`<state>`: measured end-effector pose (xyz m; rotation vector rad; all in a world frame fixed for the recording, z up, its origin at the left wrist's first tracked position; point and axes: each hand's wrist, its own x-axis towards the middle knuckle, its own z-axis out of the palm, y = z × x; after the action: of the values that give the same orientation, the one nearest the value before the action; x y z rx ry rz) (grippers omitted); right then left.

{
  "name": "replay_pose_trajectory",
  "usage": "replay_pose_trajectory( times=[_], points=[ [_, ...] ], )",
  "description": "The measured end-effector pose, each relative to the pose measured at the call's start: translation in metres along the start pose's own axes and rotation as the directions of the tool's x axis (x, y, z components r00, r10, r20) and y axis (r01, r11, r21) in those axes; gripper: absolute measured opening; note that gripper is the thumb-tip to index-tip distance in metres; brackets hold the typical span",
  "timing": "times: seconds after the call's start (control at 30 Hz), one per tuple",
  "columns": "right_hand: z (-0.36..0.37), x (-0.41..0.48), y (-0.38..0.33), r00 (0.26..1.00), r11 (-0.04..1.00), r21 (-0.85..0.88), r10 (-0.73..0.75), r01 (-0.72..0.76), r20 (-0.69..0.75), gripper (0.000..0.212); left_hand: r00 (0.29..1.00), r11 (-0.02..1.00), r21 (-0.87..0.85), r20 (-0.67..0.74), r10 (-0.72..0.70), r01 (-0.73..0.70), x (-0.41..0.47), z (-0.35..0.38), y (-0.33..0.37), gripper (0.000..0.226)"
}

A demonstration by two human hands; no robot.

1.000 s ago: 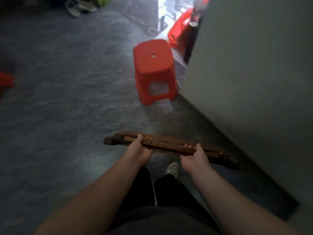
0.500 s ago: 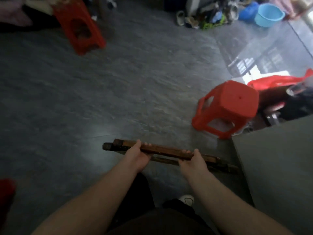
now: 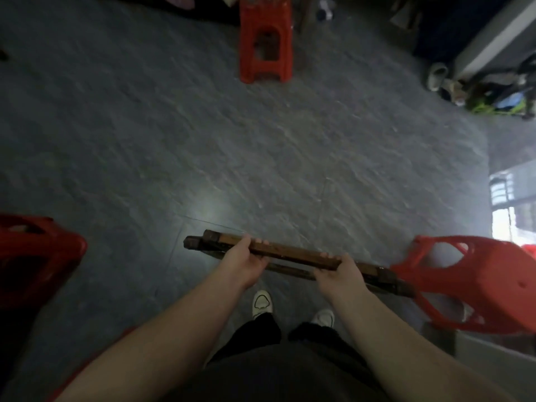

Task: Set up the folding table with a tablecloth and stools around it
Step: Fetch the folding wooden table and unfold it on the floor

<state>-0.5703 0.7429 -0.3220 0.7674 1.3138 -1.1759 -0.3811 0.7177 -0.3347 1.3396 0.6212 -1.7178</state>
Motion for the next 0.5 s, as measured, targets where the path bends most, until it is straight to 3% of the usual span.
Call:
replay_pose_trajectory(
  times=[0.23, 0.5],
  points=[
    [0.093, 0.022, -0.004, 0.999, 0.997, -0.072, 0.025, -0.022, 0.038, 0.020, 0.998, 0.996, -0.066, -0.033, 0.062, -0.064, 0.022, 0.043, 0.059, 0.028],
    [0.190, 0.073, -0.055, 0.991, 0.987, -0.090, 0.134, -0.132, 0.016, 0.015, 0.990, 0.995, -0.052, -0.116, 0.077, -0.084, 0.067, 0.147, 0.103, 0.027]
  ],
)
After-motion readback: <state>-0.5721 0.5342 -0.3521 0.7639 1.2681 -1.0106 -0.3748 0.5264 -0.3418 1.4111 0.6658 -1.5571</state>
